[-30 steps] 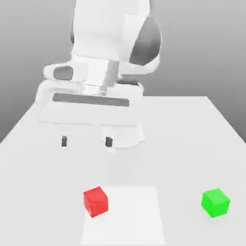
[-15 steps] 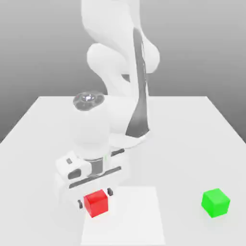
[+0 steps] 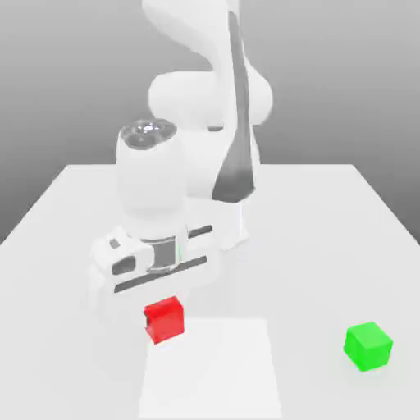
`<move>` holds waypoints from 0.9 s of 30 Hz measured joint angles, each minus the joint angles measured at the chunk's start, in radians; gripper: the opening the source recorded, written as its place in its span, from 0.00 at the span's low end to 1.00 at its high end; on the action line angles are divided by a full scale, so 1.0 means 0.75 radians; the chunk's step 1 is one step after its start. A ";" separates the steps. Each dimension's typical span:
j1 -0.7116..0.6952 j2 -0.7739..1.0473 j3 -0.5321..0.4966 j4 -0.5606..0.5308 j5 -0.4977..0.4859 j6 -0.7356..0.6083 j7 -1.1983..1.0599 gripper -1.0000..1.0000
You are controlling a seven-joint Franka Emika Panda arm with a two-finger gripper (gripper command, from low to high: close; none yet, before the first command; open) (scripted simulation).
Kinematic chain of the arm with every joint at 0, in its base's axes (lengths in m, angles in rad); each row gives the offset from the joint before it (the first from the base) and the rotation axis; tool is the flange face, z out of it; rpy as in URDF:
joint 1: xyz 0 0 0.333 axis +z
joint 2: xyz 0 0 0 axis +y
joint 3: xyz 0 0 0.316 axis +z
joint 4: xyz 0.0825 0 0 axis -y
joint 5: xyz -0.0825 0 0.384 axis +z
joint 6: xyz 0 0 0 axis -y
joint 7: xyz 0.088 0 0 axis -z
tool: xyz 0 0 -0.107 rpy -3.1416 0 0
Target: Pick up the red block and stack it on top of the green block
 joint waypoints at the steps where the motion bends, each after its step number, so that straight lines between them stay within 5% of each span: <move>1: 0.030 -0.001 0.012 0.010 -0.001 -0.011 0.054 0.00; 21: 0.622 0.031 0.269 0.223 -0.031 -0.191 1.204 0.00; 27: 0.664 0.237 0.245 0.249 -0.106 -0.011 1.338 0.00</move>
